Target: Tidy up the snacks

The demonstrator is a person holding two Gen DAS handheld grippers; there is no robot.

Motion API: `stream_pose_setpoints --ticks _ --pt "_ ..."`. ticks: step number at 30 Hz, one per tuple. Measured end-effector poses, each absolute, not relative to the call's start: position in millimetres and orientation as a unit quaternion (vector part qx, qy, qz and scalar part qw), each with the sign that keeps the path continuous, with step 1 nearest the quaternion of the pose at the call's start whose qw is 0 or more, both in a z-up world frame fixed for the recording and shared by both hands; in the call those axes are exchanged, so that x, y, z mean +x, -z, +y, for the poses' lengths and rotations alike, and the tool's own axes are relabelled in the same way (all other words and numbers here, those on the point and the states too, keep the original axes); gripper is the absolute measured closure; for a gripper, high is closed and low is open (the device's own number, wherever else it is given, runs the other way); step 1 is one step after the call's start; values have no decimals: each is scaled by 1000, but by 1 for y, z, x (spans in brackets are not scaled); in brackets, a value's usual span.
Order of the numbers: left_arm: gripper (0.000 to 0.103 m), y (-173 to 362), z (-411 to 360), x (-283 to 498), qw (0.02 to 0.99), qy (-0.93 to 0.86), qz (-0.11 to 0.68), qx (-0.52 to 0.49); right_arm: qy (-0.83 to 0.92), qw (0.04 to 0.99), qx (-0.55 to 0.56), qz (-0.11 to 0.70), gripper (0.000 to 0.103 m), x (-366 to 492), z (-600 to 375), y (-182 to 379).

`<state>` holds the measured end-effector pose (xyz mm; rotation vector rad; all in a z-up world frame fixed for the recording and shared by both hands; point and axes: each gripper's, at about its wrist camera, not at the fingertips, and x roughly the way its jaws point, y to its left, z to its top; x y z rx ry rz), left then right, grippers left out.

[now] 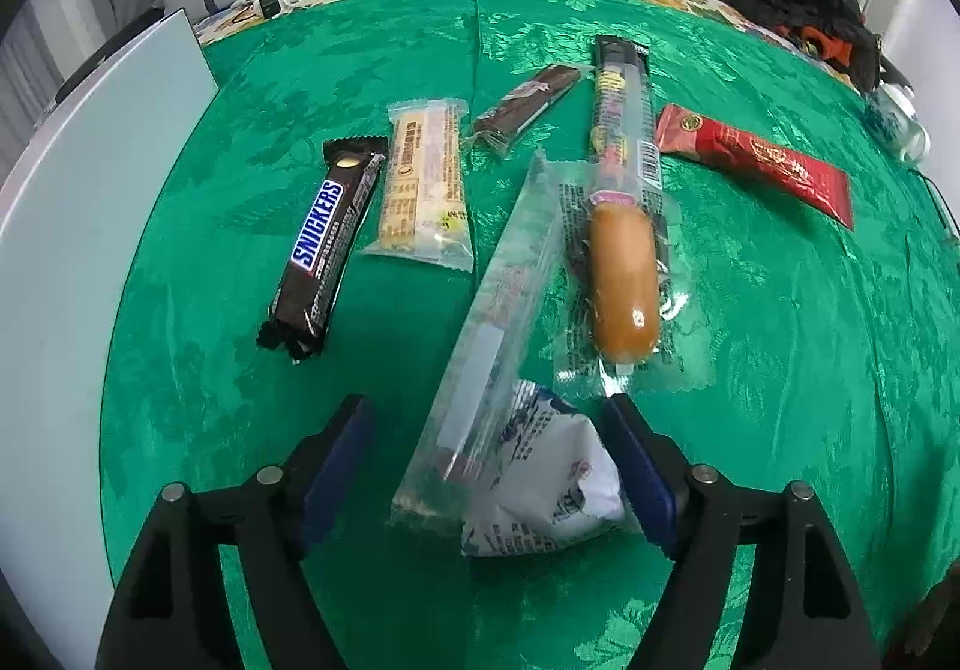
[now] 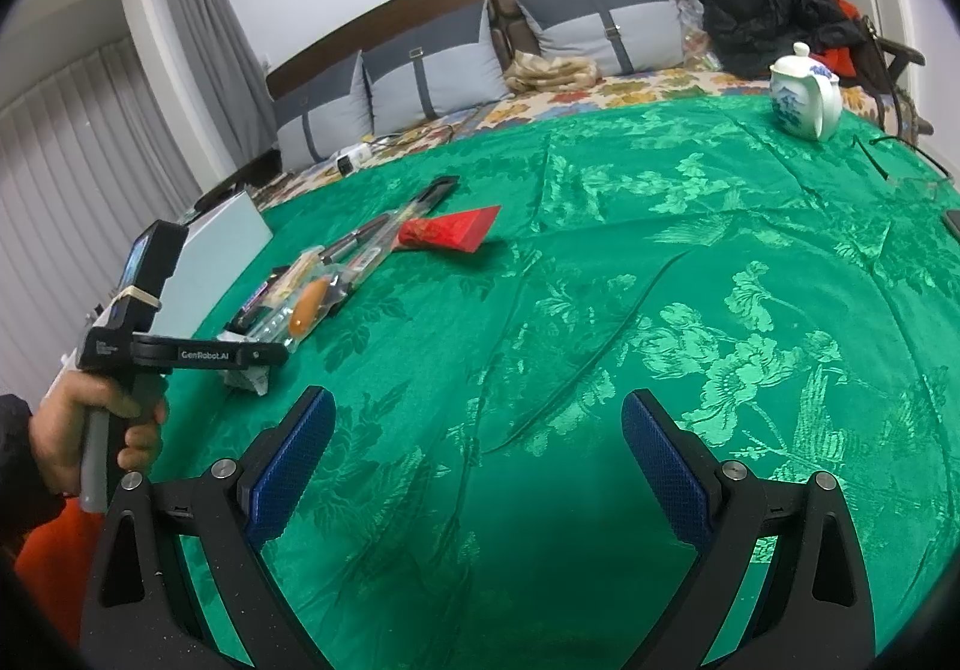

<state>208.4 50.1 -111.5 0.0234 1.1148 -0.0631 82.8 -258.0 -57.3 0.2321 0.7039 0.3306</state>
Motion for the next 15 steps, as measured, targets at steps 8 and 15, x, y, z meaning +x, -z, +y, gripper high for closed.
stream_pose_setpoints --ticks 8,15 --pt "81 86 53 191 861 32 508 -3 -158 920 113 341 5 83 -257 57" --pt "97 82 73 171 857 40 511 -50 -155 920 112 341 5 81 -259 56"
